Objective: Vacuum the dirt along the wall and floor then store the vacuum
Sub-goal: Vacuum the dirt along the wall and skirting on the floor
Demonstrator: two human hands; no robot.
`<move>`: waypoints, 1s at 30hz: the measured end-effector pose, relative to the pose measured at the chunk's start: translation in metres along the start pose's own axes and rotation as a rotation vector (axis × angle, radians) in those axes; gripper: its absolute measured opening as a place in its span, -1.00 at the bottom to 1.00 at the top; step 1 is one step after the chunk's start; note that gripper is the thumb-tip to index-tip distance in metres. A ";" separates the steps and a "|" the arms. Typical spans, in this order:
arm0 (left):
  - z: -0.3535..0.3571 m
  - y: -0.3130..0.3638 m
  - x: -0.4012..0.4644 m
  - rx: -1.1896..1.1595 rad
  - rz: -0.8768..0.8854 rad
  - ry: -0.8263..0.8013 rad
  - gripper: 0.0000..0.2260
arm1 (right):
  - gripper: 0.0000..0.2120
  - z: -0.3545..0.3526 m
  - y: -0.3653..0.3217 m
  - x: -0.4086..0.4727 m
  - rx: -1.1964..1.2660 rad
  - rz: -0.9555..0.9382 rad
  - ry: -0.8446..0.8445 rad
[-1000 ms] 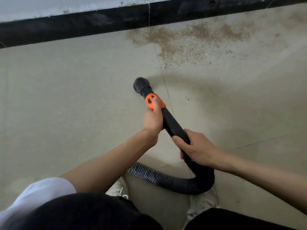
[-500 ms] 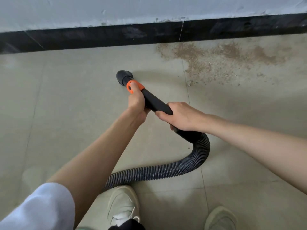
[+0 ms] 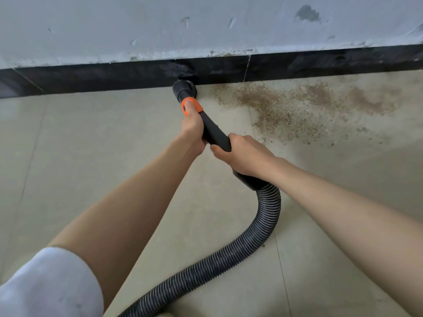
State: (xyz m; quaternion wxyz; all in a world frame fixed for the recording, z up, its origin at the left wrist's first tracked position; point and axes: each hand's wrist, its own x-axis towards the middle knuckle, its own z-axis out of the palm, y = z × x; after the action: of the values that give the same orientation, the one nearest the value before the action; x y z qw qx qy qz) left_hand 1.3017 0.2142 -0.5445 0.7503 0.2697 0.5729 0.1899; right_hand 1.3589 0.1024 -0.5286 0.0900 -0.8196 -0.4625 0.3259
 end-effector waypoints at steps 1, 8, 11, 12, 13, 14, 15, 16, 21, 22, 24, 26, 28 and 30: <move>0.004 -0.001 0.005 0.003 0.002 0.007 -0.51 | -0.61 0.001 0.002 0.002 0.002 0.003 0.008; 0.011 -0.029 0.028 0.041 0.100 0.069 -0.55 | -0.61 0.018 0.021 0.001 -0.051 0.021 0.050; 0.019 -0.036 0.028 0.067 0.116 0.042 -0.58 | -0.60 0.020 0.029 -0.004 -0.047 0.049 0.071; 0.023 -0.038 0.028 0.084 0.122 0.033 -0.58 | -0.60 0.019 0.032 -0.006 -0.035 0.062 0.078; 0.027 -0.040 0.028 0.103 0.131 0.022 -0.58 | -0.60 0.019 0.035 -0.008 -0.018 0.075 0.084; 0.032 -0.042 0.027 0.121 0.139 0.014 -0.57 | -0.60 0.018 0.039 -0.009 -0.002 0.087 0.085; 0.035 -0.044 0.026 0.137 0.145 0.009 -0.57 | -0.61 0.017 0.042 -0.011 0.011 0.094 0.087; 0.039 -0.045 0.025 0.146 0.148 0.003 -0.57 | -0.61 0.017 0.046 -0.011 0.020 0.098 0.089; 0.058 -0.055 0.024 0.191 0.145 -0.029 -0.58 | -0.61 0.015 0.062 -0.018 0.043 0.140 0.121; 0.063 -0.057 0.022 0.198 0.142 -0.040 -0.58 | -0.61 0.014 0.066 -0.019 0.044 0.150 0.129; 0.072 -0.062 0.020 0.213 0.138 -0.069 -0.57 | -0.61 0.012 0.073 -0.021 0.034 0.171 0.146; 0.081 -0.066 0.020 0.244 0.129 -0.098 -0.58 | -0.60 0.011 0.079 -0.023 0.012 0.196 0.161; 0.090 -0.069 0.019 0.267 0.121 -0.117 -0.54 | -0.60 0.009 0.085 -0.024 0.005 0.221 0.172; 0.097 -0.071 0.021 0.281 0.113 -0.129 -0.49 | -0.60 0.007 0.090 -0.025 0.016 0.242 0.175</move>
State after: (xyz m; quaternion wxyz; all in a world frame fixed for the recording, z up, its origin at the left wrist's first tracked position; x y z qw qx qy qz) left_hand 1.3987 0.1526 -0.5851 0.7287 0.4153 0.5283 0.1320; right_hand 1.4086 0.0306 -0.5637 0.0966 -0.8939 -0.3480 0.2655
